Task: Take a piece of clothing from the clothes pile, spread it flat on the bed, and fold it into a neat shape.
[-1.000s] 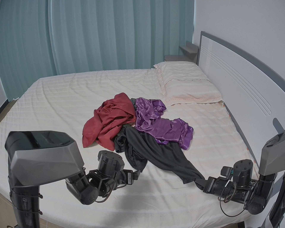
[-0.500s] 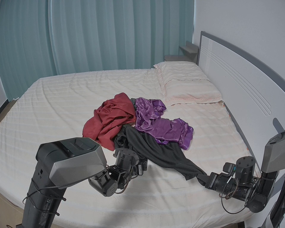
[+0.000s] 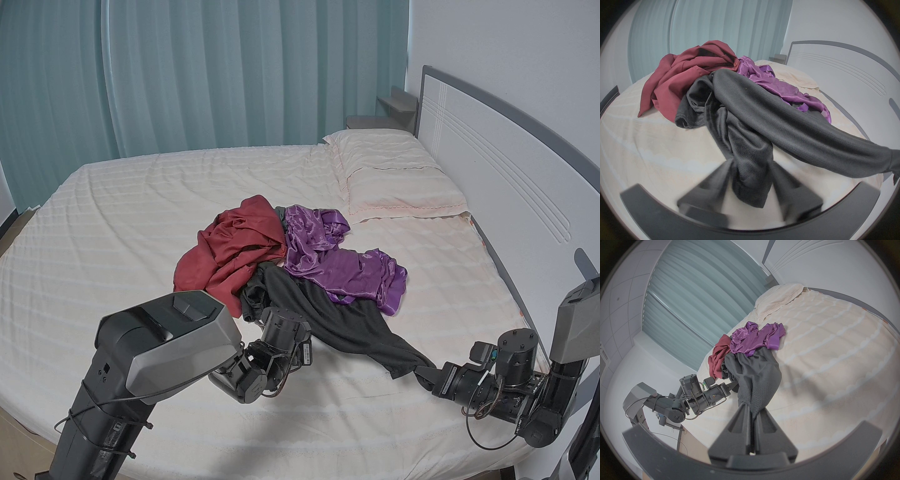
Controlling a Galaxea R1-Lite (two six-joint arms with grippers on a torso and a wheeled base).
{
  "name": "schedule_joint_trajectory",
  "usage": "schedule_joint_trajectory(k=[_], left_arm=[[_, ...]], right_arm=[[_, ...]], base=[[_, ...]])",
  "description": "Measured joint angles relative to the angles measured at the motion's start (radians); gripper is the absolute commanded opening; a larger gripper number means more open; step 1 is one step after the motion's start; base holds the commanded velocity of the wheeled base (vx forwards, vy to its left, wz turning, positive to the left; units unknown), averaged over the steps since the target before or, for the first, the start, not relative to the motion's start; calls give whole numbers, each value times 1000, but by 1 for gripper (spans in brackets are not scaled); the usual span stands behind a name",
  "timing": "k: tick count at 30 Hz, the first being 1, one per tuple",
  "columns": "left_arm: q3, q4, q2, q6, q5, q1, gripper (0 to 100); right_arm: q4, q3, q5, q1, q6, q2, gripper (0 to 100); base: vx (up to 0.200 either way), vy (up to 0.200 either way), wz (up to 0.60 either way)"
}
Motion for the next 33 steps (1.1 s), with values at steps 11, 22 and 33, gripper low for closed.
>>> schedule_joint_trajectory(k=[11, 22, 33], left_arm=[[69, 1, -50, -75, 41, 8, 0], [352, -94, -399, -253, 24, -15, 0], [591, -311, -789, -294, 62, -45, 0]], right_arm=[[0, 0, 1, -8, 0, 5, 0], [0, -37, -6, 15, -3, -17, 0], [0, -230, -7, 40, -13, -269, 0]], base=[[0, 0, 0], [0, 0, 0], [0, 0, 0]])
